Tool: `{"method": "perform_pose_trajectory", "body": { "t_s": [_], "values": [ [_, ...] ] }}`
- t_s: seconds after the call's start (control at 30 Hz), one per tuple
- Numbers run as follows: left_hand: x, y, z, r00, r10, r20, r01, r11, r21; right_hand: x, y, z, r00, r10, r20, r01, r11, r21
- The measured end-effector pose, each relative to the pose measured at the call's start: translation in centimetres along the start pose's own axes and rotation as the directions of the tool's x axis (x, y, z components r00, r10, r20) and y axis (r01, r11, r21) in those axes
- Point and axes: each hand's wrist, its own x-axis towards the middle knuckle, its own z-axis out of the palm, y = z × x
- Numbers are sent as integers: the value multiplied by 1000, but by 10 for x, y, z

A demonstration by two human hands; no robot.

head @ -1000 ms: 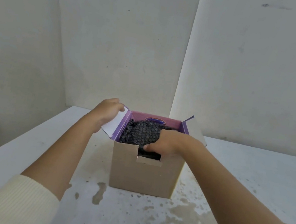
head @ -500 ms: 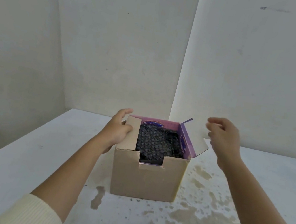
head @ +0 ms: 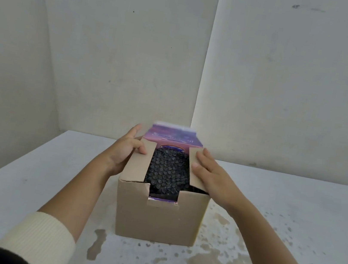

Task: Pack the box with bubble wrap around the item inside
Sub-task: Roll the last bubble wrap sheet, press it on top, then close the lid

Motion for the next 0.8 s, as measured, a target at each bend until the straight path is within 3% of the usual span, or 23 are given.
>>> {"method": "perform_pose_trajectory", "body": {
  "t_s": [0.13, 0.33, 0.47, 0.63, 0.8],
  "values": [
    [7, -1, -2, 990, 123, 64, -128, 989, 78, 3, -6, -3, 999, 11, 43, -1, 974, -228],
    [1, 5, -3, 951, 309, -15, -298, 929, 218, 0, -14, -1, 999, -43, -12, 39, 975, -217],
    [-11, 8, -4, 912, 406, -59, -369, 875, 314, -1, -12, 0, 993, -43, -109, 46, 999, 27],
    [-26, -2, -5, 894, 444, -61, -370, 808, 459, -12, -18, -6, 937, -133, -321, 233, 927, 295],
    [-44, 3, -4, 921, 388, -43, -354, 877, 324, -18, -35, -20, 952, -127, -278, 264, 802, 536]
  ]
}}
